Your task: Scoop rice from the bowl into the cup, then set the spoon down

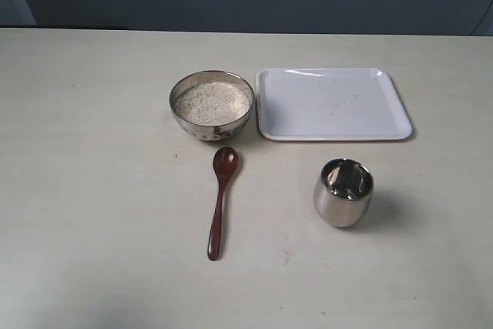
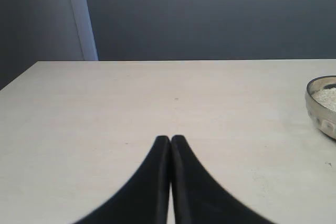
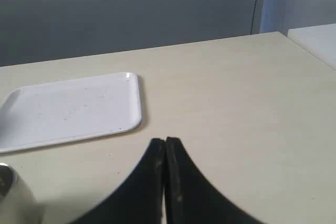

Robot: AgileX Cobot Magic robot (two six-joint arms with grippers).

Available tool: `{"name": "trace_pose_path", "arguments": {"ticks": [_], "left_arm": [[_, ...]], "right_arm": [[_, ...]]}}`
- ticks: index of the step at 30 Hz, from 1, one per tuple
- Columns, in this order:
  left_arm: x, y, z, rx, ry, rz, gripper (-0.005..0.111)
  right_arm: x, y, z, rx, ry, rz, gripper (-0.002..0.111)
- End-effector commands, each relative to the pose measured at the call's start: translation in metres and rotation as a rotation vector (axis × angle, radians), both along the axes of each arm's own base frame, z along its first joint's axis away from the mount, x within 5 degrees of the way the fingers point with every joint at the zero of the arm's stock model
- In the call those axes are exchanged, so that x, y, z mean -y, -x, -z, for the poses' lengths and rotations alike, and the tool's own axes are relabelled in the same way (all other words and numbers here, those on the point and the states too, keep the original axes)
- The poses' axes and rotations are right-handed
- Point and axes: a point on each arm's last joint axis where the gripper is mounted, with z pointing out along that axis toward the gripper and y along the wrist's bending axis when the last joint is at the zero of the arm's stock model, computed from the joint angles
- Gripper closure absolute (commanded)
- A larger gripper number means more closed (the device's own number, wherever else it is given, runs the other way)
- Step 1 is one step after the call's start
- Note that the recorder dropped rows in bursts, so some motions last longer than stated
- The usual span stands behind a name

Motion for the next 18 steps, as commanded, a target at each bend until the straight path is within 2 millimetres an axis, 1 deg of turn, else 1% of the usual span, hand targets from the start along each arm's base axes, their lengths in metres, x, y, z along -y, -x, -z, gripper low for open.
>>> {"name": "trace_pose_path", "arguments": {"ticks": [1,8,10,12,13,14,16,18], "left_arm": [[0.000,0.000,0.001,-0.001,0.003,0.007,0.106],[0.000,0.000,0.001,-0.001,0.003,0.007,0.106],[0.000,0.000,0.001,-0.001,0.003,0.007,0.106],[0.000,0.000,0.001,-0.001,0.003,0.007,0.106],[0.000,0.000,0.001,-0.001,0.003,0.007,0.106],[0.000,0.000,0.001,-0.001,0.003,0.007,0.106],[0.000,0.000,0.001,-0.001,0.003,0.007,0.106],[0.000,0.000,0.001,-0.001,0.003,0.007,0.106]], "right_arm": [[0.000,0.000,0.000,0.010,0.004,0.005,0.109],[0.001,0.000,0.000,0.010,0.014,0.006,0.109],[0.001,0.000,0.000,0.013,0.044,0.008,0.109],[0.003,-0.001,-0.003,0.050,0.111,0.016,0.109],[0.003,-0.001,-0.006,0.085,0.100,0.019,0.109],[0.003,-0.002,-0.012,0.140,0.034,0.025,0.109],[0.003,-0.002,-0.023,0.257,-0.207,0.053,0.109],[0.006,-0.002,-0.032,0.353,-0.412,0.091,0.109]]}}
